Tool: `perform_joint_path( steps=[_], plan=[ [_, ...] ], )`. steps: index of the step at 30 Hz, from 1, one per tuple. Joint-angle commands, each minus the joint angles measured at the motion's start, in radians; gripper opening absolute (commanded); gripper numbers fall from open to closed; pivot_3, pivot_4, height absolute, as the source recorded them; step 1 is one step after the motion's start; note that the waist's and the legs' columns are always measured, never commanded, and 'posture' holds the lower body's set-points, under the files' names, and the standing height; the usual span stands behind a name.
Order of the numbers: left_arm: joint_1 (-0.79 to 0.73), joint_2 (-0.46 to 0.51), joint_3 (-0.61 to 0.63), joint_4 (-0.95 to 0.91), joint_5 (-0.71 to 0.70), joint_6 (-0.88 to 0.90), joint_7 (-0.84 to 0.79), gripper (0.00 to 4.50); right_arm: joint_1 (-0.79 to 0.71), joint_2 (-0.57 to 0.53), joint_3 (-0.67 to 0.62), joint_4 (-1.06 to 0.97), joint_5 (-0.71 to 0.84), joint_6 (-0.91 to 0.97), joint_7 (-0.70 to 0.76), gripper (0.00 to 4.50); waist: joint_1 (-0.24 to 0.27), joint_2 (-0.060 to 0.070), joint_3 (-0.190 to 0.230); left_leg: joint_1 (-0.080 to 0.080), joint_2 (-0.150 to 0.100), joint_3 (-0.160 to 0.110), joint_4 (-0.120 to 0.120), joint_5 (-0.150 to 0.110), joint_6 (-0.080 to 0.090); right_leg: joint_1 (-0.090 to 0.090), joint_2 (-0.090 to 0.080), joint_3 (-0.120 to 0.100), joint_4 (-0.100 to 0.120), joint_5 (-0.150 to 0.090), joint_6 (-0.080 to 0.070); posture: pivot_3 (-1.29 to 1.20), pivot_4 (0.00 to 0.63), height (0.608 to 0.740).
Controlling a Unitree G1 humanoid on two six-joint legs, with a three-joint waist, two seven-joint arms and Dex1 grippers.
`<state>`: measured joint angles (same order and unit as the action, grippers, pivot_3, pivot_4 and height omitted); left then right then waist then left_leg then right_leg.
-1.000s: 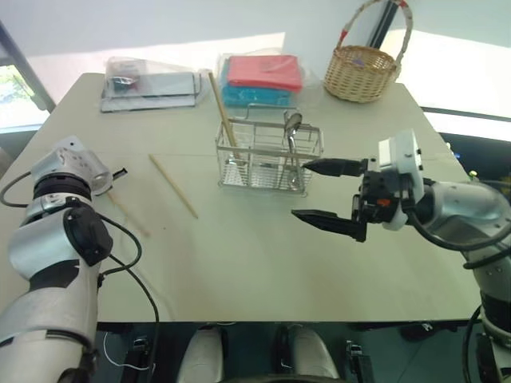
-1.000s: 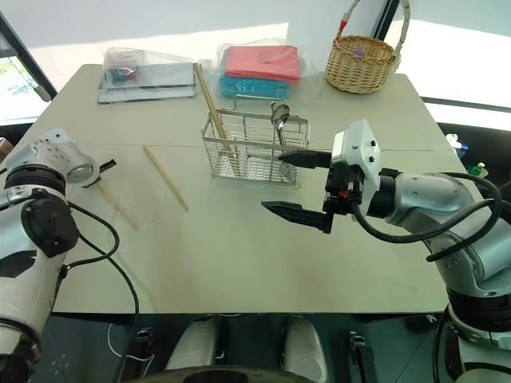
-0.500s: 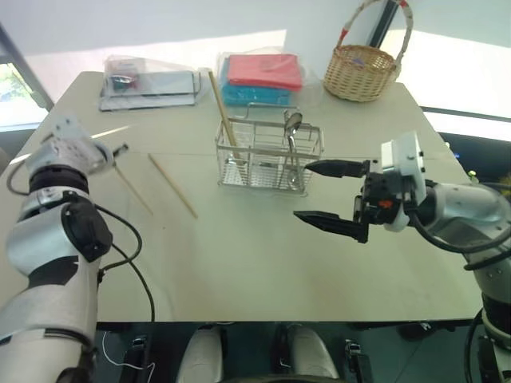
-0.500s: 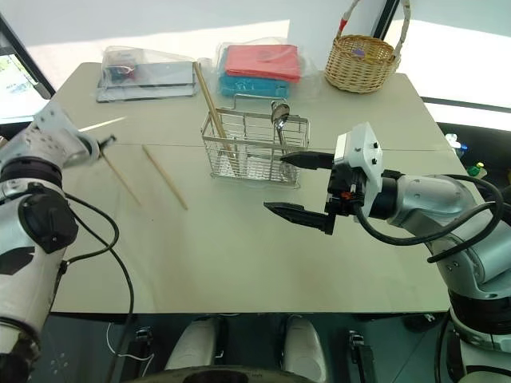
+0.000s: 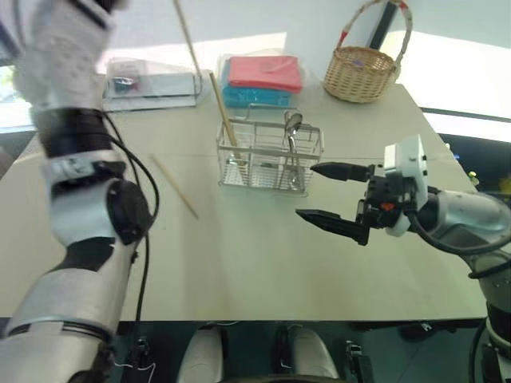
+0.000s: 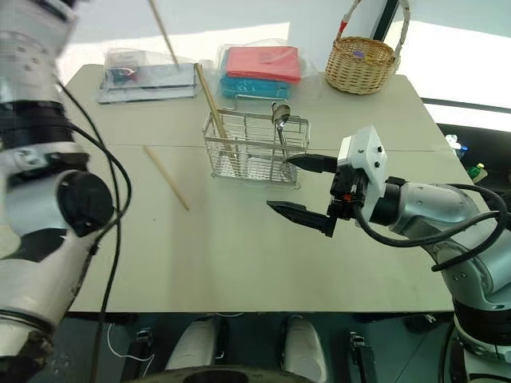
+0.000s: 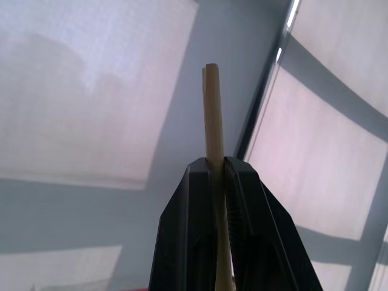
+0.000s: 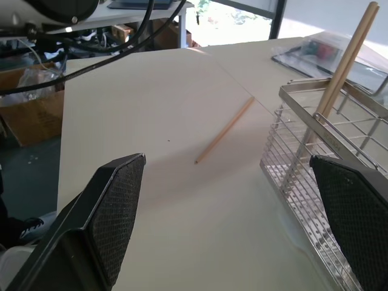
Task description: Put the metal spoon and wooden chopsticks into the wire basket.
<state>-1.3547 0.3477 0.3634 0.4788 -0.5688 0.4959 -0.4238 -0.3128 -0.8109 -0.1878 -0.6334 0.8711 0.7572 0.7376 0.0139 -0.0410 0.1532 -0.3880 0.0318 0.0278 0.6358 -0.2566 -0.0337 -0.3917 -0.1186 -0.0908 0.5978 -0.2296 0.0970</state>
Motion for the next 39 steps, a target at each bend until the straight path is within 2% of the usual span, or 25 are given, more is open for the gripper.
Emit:
perform_joint_path(
  steps=[1, 10, 18, 21, 25, 26, 30, 33, 36, 39],
  plan=[
    [0.034, -0.020, -0.072, -0.065, 0.035, -0.029, -0.033, 0.08, 0.003, -0.001, -0.039, -0.051, 0.026, -0.006, -0.030, 4.50, -0.004, 0.000, 0.000, 0.000, 0.000, 0.000, 0.000, 0.000, 0.000, -0.001, 0.000, 0.000, 0.000, 0.000, 0.000, 0.00, 0.150, 0.703],
    [0.187, -0.090, -0.229, -0.066, 0.180, -0.212, -0.094, 0.08, 0.039, -0.008, -0.086, -0.072, 0.061, -0.004, -0.089, 4.50, 0.004, 0.001, 0.001, -0.002, 0.000, 0.000, -0.001, 0.000, 0.001, -0.002, 0.001, 0.000, -0.001, 0.000, 0.000, 0.00, 0.150, 0.703],
    [0.310, -0.159, -0.242, -0.081, 0.206, -0.228, -0.052, 0.08, 0.034, -0.002, -0.075, -0.065, 0.065, -0.012, -0.115, 4.50, 0.001, 0.002, 0.001, -0.002, 0.000, -0.001, 0.001, -0.001, 0.002, -0.002, 0.001, 0.000, -0.001, 0.000, 0.000, 0.00, 0.150, 0.703],
    [0.333, -0.162, -0.233, -0.153, 0.182, -0.181, -0.037, 1.10, 0.021, -0.006, -0.086, -0.051, 0.080, -0.008, -0.114, 4.50, -0.001, 0.002, 0.001, -0.002, 0.000, -0.001, 0.001, -0.001, 0.002, -0.002, 0.001, 0.000, 0.000, 0.000, 0.000, 0.00, 0.150, 0.703],
    [0.338, -0.142, -0.220, -0.272, 0.133, -0.081, -0.028, 3.12, 0.008, -0.008, -0.082, -0.029, 0.078, -0.011, -0.109, 4.50, 0.000, 0.002, 0.001, -0.002, 0.000, -0.001, 0.001, -0.001, 0.002, -0.002, 0.001, 0.000, 0.000, 0.000, 0.000, 0.00, 0.150, 0.703],
    [0.334, -0.133, -0.216, -0.305, 0.114, -0.049, -0.030, 3.50, 0.004, -0.006, -0.078, -0.022, 0.075, -0.012, -0.109, 4.50, 0.000, 0.002, 0.001, -0.002, 0.000, -0.001, 0.001, -0.001, 0.002, -0.002, 0.001, 0.000, 0.000, 0.000, 0.000, 0.00, 0.150, 0.703],
    [0.286, -0.093, -0.163, -0.393, 0.028, 0.071, -0.004, 3.50, -0.012, 0.000, -0.048, 0.003, 0.050, -0.018, -0.101, 4.50, 0.001, 0.002, 0.001, -0.002, 0.000, -0.001, 0.001, -0.001, 0.002, -0.001, 0.001, 0.000, 0.000, 0.000, 0.000, 0.00, 0.150, 0.703],
    [0.223, -0.059, -0.089, -0.383, -0.027, 0.135, 0.049, 3.50, -0.027, 0.006, -0.032, 0.017, 0.041, -0.021, -0.092, 4.50, 0.000, 0.002, 0.001, -0.002, 0.000, -0.001, 0.001, -0.001, 0.002, -0.002, 0.001, 0.000, 0.000, 0.000, 0.000, 0.00, 0.150, 0.703],
    [0.104, 0.014, 0.042, -0.206, -0.007, 0.168, 0.260, 3.50, -0.051, 0.015, -0.005, 0.038, 0.017, -0.035, -0.079, 4.50, -0.002, 0.002, 0.001, -0.002, 0.000, -0.002, 0.002, -0.001, 0.002, -0.002, 0.001, 0.000, 0.000, 0.000, 0.000, 0.00, 0.150, 0.703],
    [0.079, 0.078, 0.039, -0.040, 0.118, 0.223, 0.468, 3.50, -0.059, 0.026, 0.011, 0.044, 0.007, -0.043, -0.072, 4.50, -0.004, 0.006, -0.001, 0.000, 0.000, -0.002, 0.001, -0.001, 0.002, -0.001, 0.002, 0.000, 0.000, 0.000, 0.000, 0.00, 0.150, 0.703]
  ],
)
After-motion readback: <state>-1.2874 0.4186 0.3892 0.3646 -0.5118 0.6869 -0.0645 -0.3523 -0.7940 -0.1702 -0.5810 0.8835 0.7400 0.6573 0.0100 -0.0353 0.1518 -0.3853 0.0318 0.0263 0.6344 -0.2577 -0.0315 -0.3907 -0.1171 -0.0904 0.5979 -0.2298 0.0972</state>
